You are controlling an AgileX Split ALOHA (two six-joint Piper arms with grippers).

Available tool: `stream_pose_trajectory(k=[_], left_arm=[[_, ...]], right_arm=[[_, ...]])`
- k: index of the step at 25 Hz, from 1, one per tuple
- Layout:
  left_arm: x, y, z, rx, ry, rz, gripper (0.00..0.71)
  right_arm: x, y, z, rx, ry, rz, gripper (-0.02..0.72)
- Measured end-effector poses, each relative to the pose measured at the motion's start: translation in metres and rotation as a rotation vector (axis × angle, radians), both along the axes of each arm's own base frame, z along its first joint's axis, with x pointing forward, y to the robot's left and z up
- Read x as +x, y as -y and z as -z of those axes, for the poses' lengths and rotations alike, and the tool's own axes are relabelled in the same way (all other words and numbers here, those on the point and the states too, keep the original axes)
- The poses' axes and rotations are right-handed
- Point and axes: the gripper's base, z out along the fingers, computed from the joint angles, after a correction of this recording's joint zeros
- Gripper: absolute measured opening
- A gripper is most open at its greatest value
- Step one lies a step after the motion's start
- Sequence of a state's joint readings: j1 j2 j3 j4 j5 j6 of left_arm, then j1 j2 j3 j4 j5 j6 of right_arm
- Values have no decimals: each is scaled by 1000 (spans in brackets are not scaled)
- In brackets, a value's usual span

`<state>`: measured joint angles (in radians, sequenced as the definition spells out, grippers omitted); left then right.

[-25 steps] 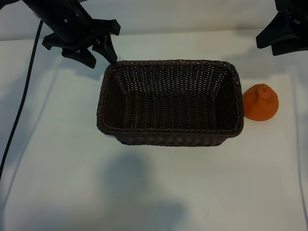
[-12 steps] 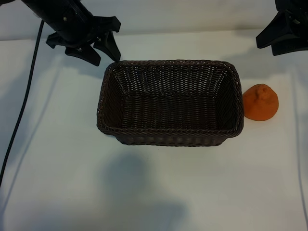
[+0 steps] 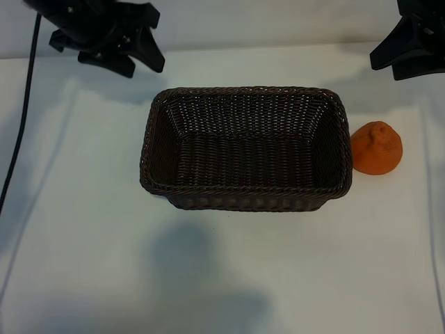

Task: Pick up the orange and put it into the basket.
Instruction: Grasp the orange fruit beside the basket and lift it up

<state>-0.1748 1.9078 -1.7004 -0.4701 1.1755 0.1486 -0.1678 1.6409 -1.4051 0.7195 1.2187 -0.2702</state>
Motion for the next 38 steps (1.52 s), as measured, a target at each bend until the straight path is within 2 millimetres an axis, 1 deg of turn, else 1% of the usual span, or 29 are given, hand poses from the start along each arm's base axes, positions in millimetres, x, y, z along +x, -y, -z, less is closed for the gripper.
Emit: stream_pose_trajectory(k=[3,6,11,13,15,19,38], left_arm=[[-14,-2,17,12,-64,25,547],[-26,-9,25,-7,-105,25,547],[-38,-36,11,-81,-81,-33,547],[-40,-47,5,-94,-62,-64,547],[-41,-52,1,-98,-51,-80,547],[-42,-55,-2,-98,-42,-85,547],[-42,-56,-1,-83,-40,-82,547]], right_arm=[[0,0,0,0,0,0,422],[0,0,0,0,0,0,422],[0,0,0,0,0,0,422],[0,0,0,0,0,0,422],[0,0,0,0,0,0,422],[0,0,0,0,0,0,422],[0,0,0,0,0,0,422]])
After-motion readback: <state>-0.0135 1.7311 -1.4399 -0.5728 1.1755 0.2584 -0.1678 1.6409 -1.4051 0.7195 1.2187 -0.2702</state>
